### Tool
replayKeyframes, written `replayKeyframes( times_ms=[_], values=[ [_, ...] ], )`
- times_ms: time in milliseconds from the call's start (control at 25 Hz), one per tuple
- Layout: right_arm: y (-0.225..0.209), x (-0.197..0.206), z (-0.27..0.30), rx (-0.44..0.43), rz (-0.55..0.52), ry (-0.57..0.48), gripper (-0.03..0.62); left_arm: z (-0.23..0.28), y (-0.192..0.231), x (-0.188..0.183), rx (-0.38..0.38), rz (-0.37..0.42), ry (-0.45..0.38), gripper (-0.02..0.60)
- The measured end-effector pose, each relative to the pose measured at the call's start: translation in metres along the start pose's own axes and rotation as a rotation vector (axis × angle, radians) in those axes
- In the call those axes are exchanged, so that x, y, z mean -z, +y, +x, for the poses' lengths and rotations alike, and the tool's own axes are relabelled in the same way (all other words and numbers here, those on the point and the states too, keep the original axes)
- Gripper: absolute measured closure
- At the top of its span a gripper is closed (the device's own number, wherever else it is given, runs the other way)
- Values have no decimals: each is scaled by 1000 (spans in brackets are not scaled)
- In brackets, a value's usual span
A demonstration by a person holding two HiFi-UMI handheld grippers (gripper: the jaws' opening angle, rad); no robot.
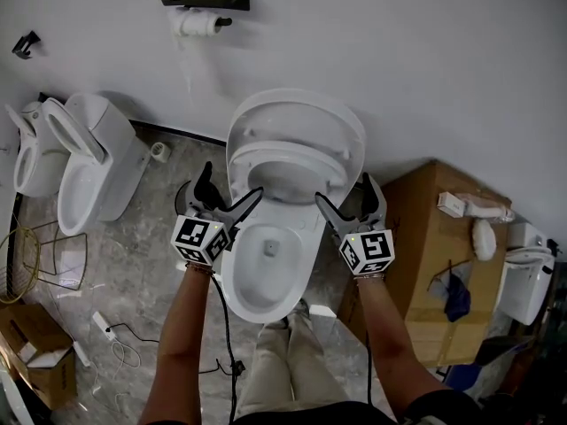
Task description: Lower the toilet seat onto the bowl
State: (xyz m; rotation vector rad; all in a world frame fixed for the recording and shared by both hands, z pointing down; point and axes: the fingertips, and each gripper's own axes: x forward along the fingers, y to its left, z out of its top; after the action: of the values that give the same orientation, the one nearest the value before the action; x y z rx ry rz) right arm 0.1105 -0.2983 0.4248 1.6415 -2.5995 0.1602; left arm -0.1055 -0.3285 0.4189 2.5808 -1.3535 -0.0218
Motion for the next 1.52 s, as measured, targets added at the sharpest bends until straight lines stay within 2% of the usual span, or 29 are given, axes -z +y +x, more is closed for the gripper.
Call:
replayKeyframes(
  times_ms=[440,640,680,800,1200,1520],
  values=[
    [-14,15,21,10,-7,7,239,49,20,12,20,41,40,21],
    [-19,18,24,19,-6,12,279,58,28,17,3,64,62,108],
    [-21,19,25,22,-8,14,284,59,30,18,-6,71,64,146],
    [-25,20,28,29,-4,13,308,61,38,19,-40,91,57,322],
    [-28,22,32,30,21,6,460,66,37,23,-25,55,45,403],
    [-26,24,28,18,55,26,462,61,35,24,-40,32,53,440]
  ],
)
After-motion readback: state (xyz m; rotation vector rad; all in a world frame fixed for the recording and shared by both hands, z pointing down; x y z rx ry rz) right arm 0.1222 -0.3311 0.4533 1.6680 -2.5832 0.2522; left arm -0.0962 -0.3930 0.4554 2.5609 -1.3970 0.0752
